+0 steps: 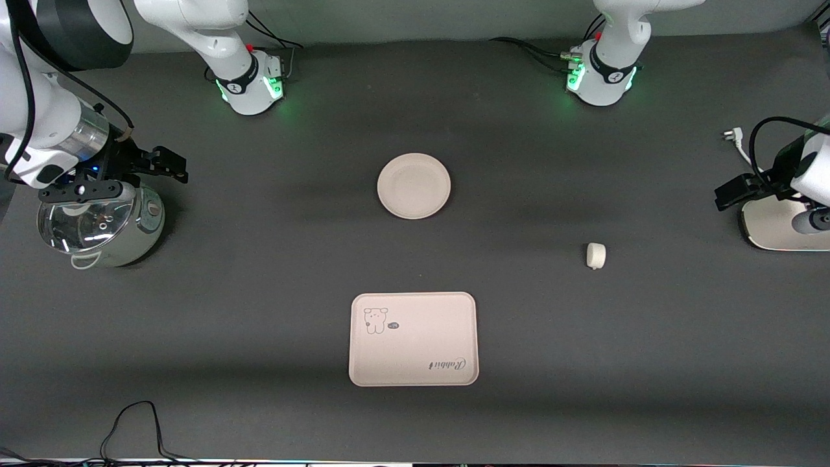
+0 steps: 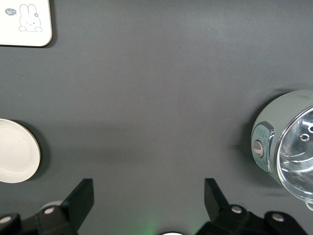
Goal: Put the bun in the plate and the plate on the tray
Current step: 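Move the left gripper out toward the white bun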
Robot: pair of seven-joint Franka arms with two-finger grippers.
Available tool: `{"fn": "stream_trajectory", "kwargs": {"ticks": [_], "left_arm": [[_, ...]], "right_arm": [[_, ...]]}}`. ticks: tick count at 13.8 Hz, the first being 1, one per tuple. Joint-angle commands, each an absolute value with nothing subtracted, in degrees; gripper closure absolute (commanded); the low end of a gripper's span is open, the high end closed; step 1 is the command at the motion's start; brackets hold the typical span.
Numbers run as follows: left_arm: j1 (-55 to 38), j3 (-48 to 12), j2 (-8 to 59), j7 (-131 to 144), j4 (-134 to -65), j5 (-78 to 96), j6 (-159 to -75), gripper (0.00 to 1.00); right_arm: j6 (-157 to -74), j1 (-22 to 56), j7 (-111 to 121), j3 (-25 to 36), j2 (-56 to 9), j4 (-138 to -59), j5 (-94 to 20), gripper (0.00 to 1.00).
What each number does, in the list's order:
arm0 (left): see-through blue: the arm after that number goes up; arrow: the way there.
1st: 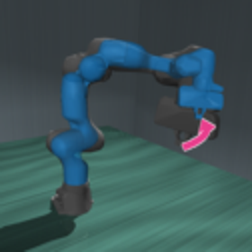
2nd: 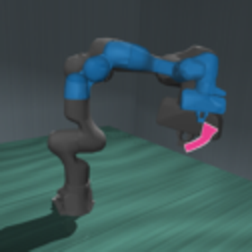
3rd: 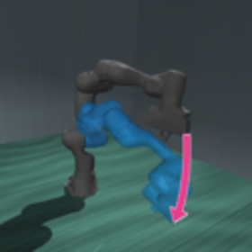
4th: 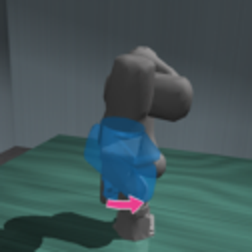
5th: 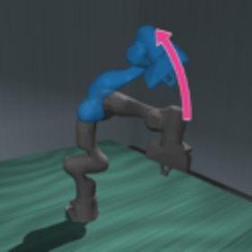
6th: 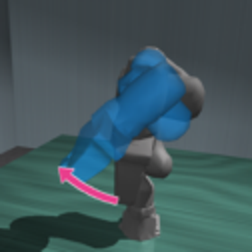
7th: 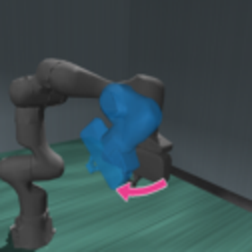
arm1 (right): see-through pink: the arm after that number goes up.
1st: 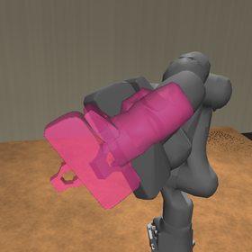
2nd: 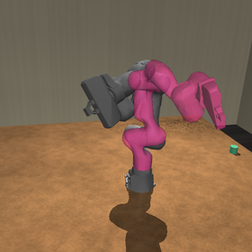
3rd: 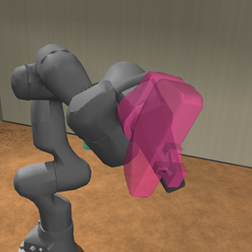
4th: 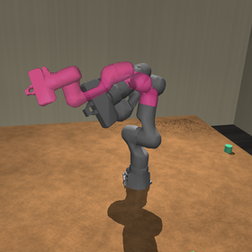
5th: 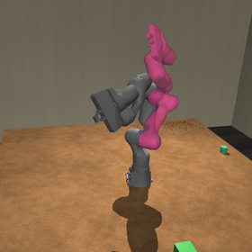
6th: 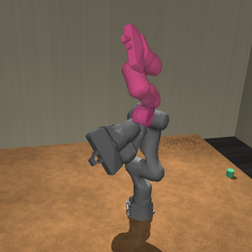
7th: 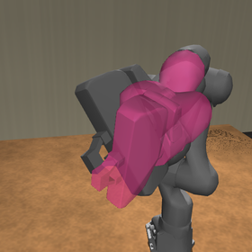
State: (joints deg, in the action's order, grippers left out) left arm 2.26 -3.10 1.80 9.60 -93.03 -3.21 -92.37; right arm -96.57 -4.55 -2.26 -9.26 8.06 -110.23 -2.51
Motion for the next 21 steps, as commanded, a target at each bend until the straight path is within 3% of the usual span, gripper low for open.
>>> {"fn": "stream_trajectory", "kwargs": {"ticks": [1,10,17,21], "left_arm": [[-1.3,0.07,1.93,7.74,-91.23,-2.37,-90.44,0.0],[-1.58,0.18,2.02,6.94,-90.88,-2.37,-87.55,0.0],[-6.67,-0.96,-3.33,18.0,-92.02,1.31,-81.74,0.0],[-6.86,-1.49,-3.87,18.02,-94.12,1.41,-83.05,0.0]], "right_arm": [[-97.47,-4.13,-2.29,-9.14,8.88,-111.01,-1.93,0.0],[-97.73,-3.34,-2.29,-9.05,8.96,-111.01,-1.93,0.0],[-97.74,-3.25,-2.29,-9.05,8.96,-111.01,-1.93,0.0],[-97.73,-1.5,-2.72,-9.23,8.97,-110.83,-2.72,0.0]]}}
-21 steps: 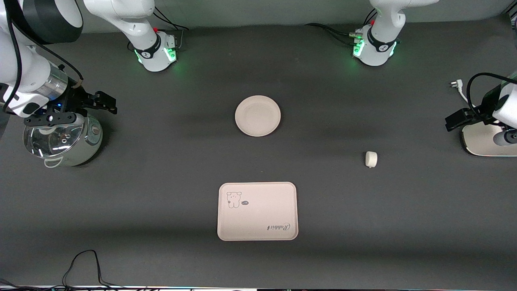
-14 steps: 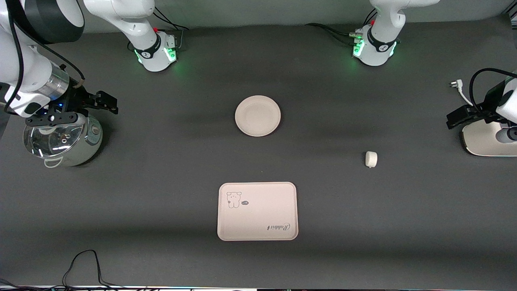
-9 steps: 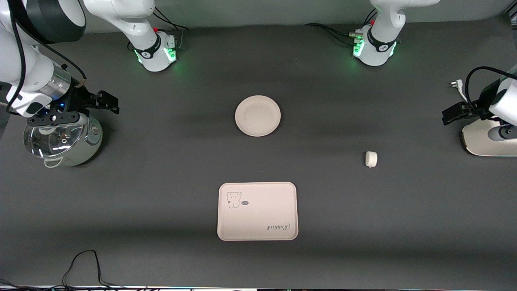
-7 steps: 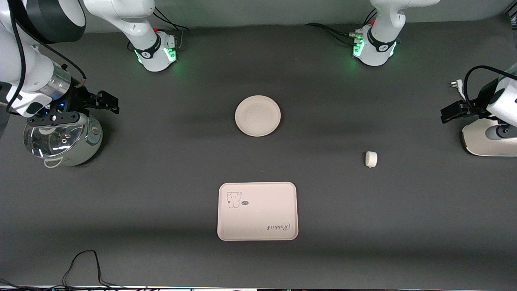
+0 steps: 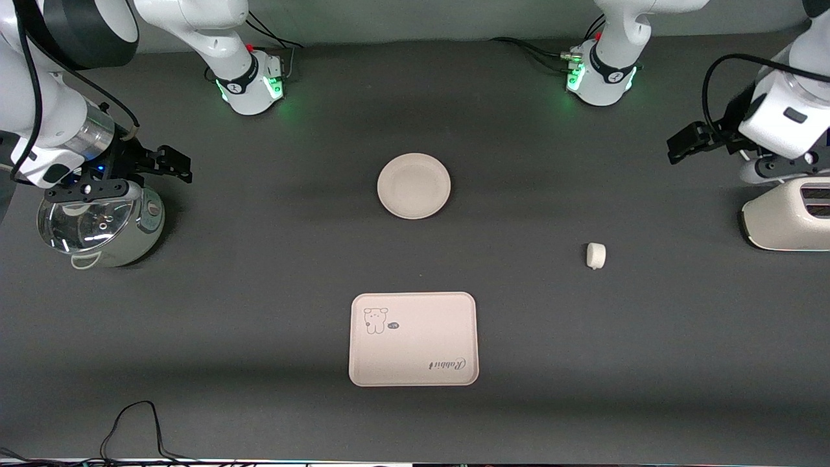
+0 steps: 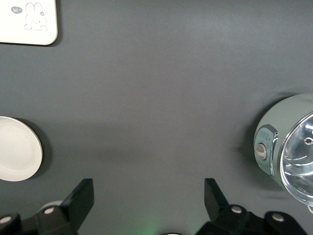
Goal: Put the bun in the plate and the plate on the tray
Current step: 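Move the left gripper out toward the white bun, then lower the left gripper onto the white bun and close it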
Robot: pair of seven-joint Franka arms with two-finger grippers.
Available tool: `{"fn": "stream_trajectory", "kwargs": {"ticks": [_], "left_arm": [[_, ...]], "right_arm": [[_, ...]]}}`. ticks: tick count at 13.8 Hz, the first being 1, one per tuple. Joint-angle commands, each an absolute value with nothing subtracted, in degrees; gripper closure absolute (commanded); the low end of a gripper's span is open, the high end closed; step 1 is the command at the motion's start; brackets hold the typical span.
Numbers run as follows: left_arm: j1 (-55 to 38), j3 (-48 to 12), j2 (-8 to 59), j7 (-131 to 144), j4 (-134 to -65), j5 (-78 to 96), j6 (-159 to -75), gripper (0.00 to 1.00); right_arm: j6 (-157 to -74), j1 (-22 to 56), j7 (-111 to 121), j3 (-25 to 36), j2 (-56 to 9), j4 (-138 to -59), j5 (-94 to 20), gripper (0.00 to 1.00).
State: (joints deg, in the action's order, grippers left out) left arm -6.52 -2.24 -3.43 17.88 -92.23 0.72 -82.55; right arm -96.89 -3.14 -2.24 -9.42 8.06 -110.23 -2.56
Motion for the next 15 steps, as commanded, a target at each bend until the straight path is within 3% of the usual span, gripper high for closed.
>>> {"fn": "stream_trajectory", "kwargs": {"ticks": [1,4,10,15], "left_arm": [[-6.77,-1.49,-3.78,17.84,-95.61,1.41,-84.88,0.0],[-6.86,-1.49,-1.34,17.49,-102.02,0.97,-93.75,0.0],[-6.94,-1.49,15.89,17.49,-103.09,0.53,-107.03,0.0],[-8.7,-1.49,20.74,17.05,-111.95,-1.13,-121.87,0.01]], "right_arm": [[-97.82,-0.28,-3.07,-9.32,8.96,-110.74,-3.42,0.0],[-99.4,1.93,-3.34,-9.32,8.96,-110.57,-5.1,0.0],[-99.76,2.55,-3.43,-9.67,8.96,-110.48,-5.1,0.0],[-105.54,7.37,-7.46,-9.58,7.82,-110.57,-7.1,0.0]]}}
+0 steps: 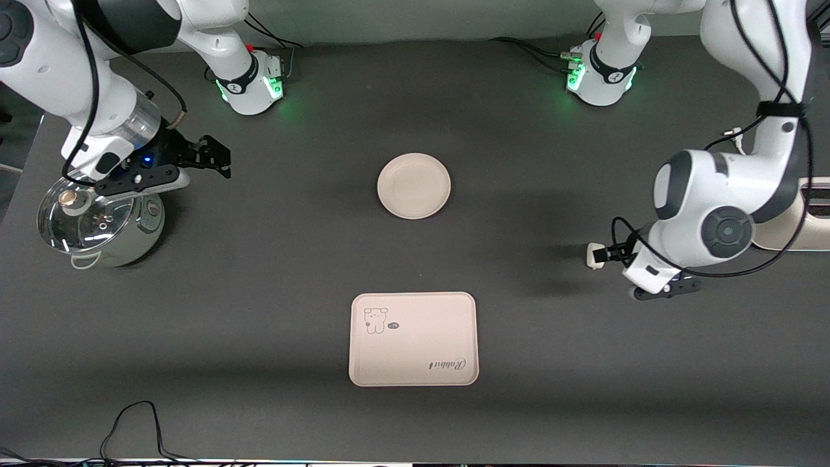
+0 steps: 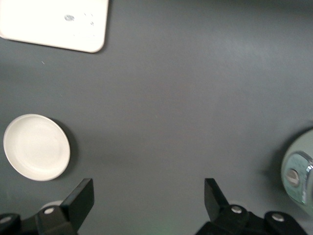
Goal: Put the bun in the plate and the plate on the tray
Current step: 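Lower the left gripper onto the white bun and close it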
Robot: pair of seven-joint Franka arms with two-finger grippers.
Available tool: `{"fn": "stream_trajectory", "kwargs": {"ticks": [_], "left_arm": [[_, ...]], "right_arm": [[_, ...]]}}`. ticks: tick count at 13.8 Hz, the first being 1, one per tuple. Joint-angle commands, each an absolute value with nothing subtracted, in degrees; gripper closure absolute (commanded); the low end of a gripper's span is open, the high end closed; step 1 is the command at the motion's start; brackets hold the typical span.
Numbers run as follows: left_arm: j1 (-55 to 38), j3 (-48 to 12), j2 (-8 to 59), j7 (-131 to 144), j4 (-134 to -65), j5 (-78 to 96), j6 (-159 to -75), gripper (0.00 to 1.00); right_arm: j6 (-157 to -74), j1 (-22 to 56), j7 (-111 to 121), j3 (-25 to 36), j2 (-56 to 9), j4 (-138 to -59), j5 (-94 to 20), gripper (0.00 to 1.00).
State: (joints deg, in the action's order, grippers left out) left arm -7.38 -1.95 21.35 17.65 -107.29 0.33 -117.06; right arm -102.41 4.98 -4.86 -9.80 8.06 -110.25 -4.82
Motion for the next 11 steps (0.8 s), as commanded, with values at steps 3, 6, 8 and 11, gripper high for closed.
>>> {"fn": "stream_trajectory", "kwargs": {"ticks": [3,6,8,11], "left_arm": [[-9.49,-1.49,22.32,13.47,-117.15,-1.41,-130.15,0.01],[-9.05,-1.49,23.47,9.85,-119.52,-1.41,-133.67,0.01],[-9.14,-1.49,23.9,9.84,-120.67,-1.41,-135.87,0.01],[-9.05,-1.49,25.05,9.84,-120.76,-1.41,-137.46,0.01]], "right_arm": [[-110.38,10.88,-10.01,-9.67,5.72,-110.92,-11.42,0.0],[-112.67,15.71,-16.85,-9.58,4.75,-110.83,-11.16,0.0],[-113.73,16.7,-18.8,-9.58,4.31,-110.83,-10.72,0.0],[-113.73,16.61,-18.81,-9.58,4.22,-110.83,-10.81,0.0]]}}
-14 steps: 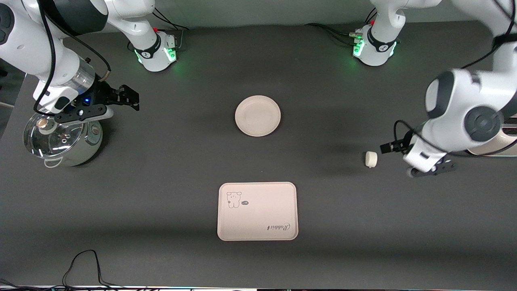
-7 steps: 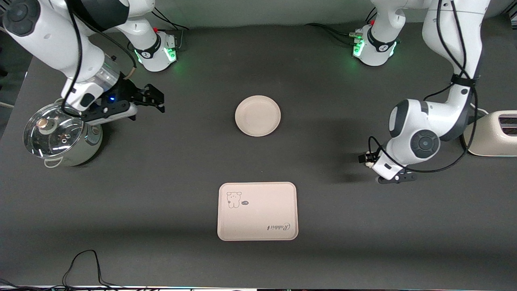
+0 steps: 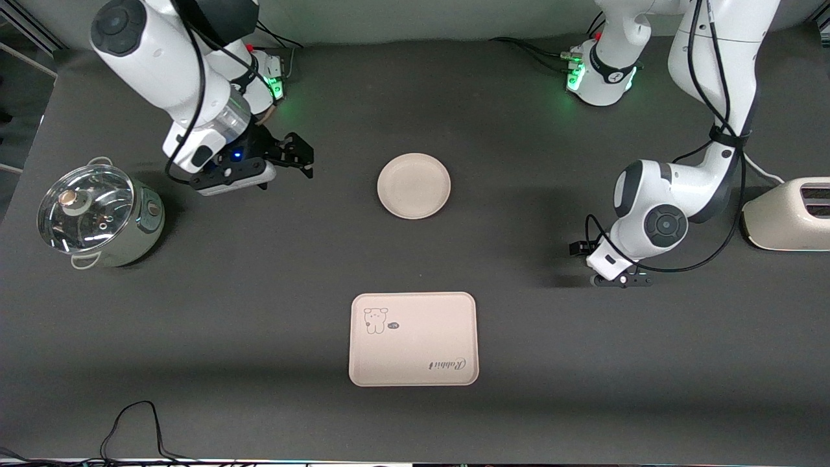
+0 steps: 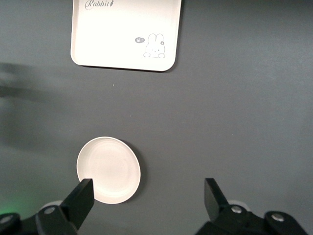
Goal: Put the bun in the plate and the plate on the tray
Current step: 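Lower the left gripper onto the white bun and close it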
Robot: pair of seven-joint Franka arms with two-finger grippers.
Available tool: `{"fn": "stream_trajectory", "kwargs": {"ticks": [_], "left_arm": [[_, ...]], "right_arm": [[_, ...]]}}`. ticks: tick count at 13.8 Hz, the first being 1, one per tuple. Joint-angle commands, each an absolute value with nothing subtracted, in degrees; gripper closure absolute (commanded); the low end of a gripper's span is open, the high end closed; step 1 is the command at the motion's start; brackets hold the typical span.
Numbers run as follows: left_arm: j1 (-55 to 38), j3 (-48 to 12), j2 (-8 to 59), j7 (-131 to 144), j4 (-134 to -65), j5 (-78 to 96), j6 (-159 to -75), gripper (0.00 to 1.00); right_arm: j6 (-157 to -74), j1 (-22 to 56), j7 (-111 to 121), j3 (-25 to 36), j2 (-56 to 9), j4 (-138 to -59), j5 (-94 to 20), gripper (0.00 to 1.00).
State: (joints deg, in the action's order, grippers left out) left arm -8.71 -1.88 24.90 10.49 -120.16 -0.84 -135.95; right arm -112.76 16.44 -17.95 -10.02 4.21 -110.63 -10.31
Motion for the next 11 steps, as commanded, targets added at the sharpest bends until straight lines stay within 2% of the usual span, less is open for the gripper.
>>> {"fn": "stream_trajectory", "kwargs": {"ticks": [1,2,3,4,5,11], "left_arm": [[-9.05,-1.49,25.05,9.84,-121.46,-1.41,-138.51,0.01],[-9.14,-1.49,25.22,9.84,-121.55,-1.41,-139.04,0.03],[-9.05,-1.49,25.4,9.84,-121.55,-1.41,-139.04,0.18],[-9.05,-1.49,25.4,9.84,-121.55,-1.41,-138.96,0.68],[-9.05,-1.49,25.31,9.84,-121.55,-1.41,-138.87,1.0],[-8.88,-1.49,23.12,10.37,-119.54,-1.32,-135.54,1.0]], "right_arm": [[-113.99,16.61,-18.9,-9.58,4.04,-110.83,-10.72,0.0],[-115.13,16.7,-18.9,-9.67,3.61,-110.83,-10.81,0.0],[-116.18,17.31,-18.9,-9.67,3.43,-110.92,-10.81,0.0],[-116.37,17.92,-18.9,-9.58,3.17,-110.92,-10.9,0.0],[-116.37,17.93,-18.9,-9.58,3.16,-110.92,-10.81,0.0],[-117.24,18.02,-18.9,-9.58,2.55,-110.92,-10.9,0.0]]}}
